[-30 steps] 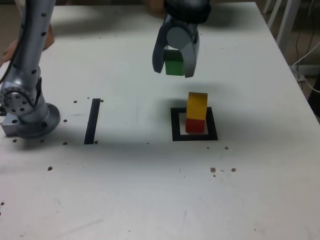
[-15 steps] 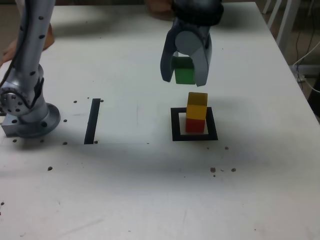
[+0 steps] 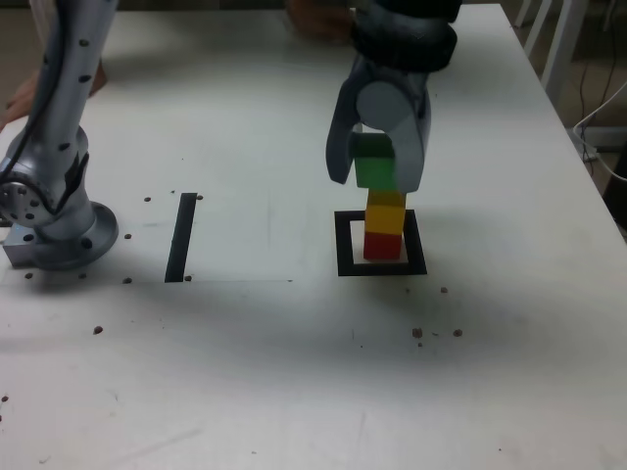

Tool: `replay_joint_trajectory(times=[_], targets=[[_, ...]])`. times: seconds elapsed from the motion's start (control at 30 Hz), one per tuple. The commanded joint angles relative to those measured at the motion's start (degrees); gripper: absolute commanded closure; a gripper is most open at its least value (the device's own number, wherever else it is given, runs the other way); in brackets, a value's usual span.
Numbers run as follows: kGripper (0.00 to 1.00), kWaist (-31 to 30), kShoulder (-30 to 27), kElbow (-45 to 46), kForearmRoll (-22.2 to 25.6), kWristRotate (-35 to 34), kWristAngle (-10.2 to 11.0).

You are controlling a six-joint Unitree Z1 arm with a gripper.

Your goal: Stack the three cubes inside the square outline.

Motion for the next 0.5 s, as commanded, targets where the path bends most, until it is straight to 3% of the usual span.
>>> replay_joint_trajectory(times=[0.0,0.47], targets=[[0.74,-0.4,1.1,-0.8,1.8,-0.1,-0.2],[0.74,-0.6,2.9,-1.3,1.8,-0.1,0.0]])
